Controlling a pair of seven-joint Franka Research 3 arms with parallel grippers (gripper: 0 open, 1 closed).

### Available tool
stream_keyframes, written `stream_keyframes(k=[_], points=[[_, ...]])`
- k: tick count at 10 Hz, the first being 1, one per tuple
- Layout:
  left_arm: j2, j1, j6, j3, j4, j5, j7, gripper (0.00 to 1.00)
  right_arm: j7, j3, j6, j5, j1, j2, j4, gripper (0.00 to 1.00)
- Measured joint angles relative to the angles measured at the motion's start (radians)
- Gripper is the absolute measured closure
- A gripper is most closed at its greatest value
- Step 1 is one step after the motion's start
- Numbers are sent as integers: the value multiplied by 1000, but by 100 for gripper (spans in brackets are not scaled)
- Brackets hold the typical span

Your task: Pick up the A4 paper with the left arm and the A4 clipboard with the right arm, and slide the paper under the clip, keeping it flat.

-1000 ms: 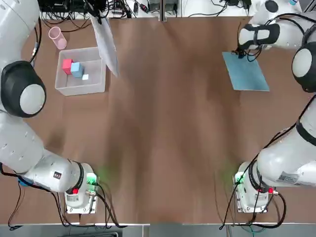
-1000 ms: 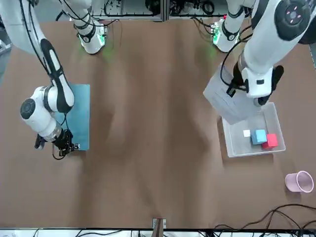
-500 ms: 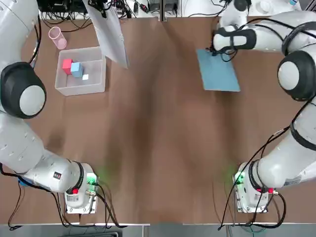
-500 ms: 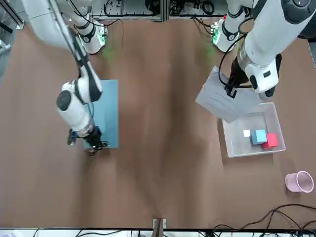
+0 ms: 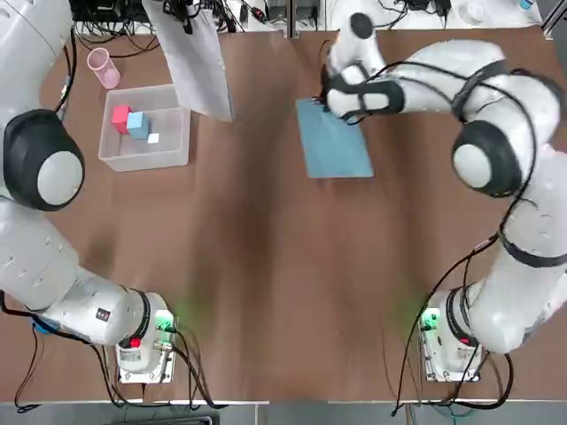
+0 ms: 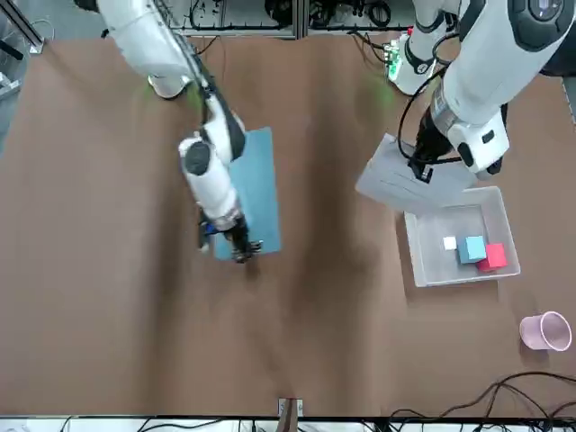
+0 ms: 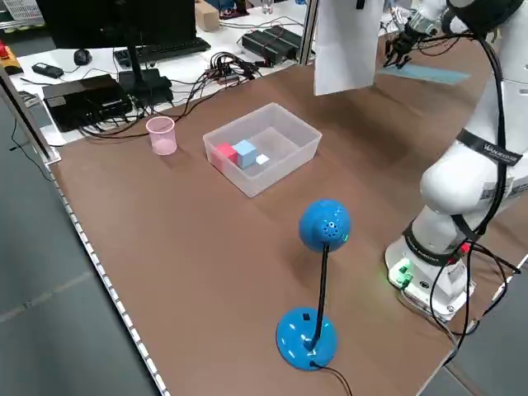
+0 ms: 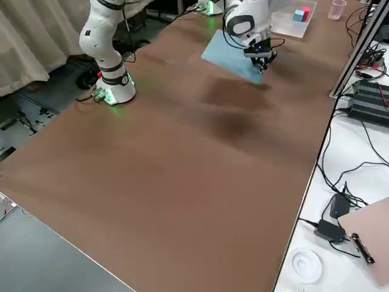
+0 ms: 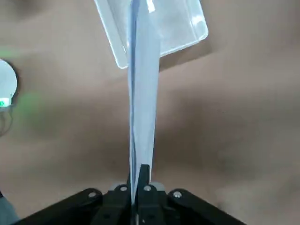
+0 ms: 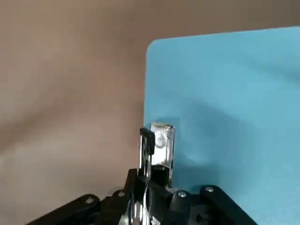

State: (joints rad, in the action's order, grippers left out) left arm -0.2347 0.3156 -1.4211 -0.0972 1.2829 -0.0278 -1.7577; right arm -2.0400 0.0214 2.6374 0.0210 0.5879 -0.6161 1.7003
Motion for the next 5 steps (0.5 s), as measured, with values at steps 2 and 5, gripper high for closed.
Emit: stream_keyframes(k=[2, 5], points=[[-12, 0, -3, 0, 0, 0, -71, 99, -93, -135, 0, 0, 180, -107, -115, 96], [-19, 0, -4, 1, 0, 0, -105, 99, -256, -249, 0, 0, 337, -261, -298, 96]])
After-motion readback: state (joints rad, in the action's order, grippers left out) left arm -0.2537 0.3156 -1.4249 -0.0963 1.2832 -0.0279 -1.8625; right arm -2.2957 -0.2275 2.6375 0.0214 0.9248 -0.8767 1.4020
